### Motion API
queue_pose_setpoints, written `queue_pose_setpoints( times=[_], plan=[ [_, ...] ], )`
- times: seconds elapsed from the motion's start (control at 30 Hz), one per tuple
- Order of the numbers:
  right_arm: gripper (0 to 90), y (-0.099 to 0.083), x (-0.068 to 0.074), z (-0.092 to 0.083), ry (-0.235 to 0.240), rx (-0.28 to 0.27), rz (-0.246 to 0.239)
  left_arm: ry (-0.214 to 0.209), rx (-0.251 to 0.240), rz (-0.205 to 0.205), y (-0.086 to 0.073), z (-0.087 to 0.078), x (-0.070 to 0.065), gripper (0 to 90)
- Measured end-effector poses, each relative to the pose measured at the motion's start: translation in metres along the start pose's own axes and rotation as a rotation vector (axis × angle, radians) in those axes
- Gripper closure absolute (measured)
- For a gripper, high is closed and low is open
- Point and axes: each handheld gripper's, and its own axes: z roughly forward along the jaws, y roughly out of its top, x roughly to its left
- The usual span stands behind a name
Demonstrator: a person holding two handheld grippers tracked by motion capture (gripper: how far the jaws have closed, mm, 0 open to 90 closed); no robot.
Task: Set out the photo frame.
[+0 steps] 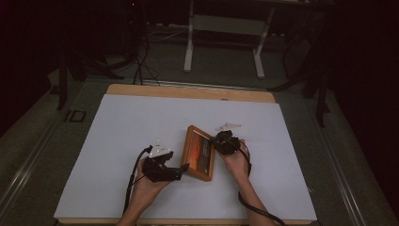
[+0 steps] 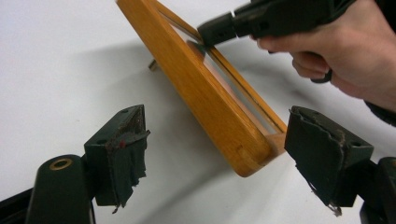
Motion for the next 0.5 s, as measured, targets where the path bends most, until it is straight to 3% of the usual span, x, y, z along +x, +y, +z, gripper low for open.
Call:
queue_pose_setpoints(
  times=[0.1, 0.27, 0.4, 0.5],
  plan=[
    [90.0, 0.000, 0.000, 0.000, 0.000, 0.000, -0.003, -0.006, 0.014, 0.004, -0.002, 0.006, -0.002, 21.5],
    [90.0, -0.001, 0.001, 0.000, -0.002, -0.001, -0.004, -0.037, 0.025, -0.030, -0.005, 0.014, -0.001, 21.9],
    [90.0, -0.001, 0.000, 0.000, 0.001, -0.002, -0.002, -0.057, 0.031, -0.031, -0.005, 0.018, -0.003, 26.3],
    [90.0, -0.001, 0.000, 0.000, 0.002, -0.004, -0.002, -0.074, 0.033, -0.055, -0.004, 0.021, -0.004, 31.2]
  ],
)
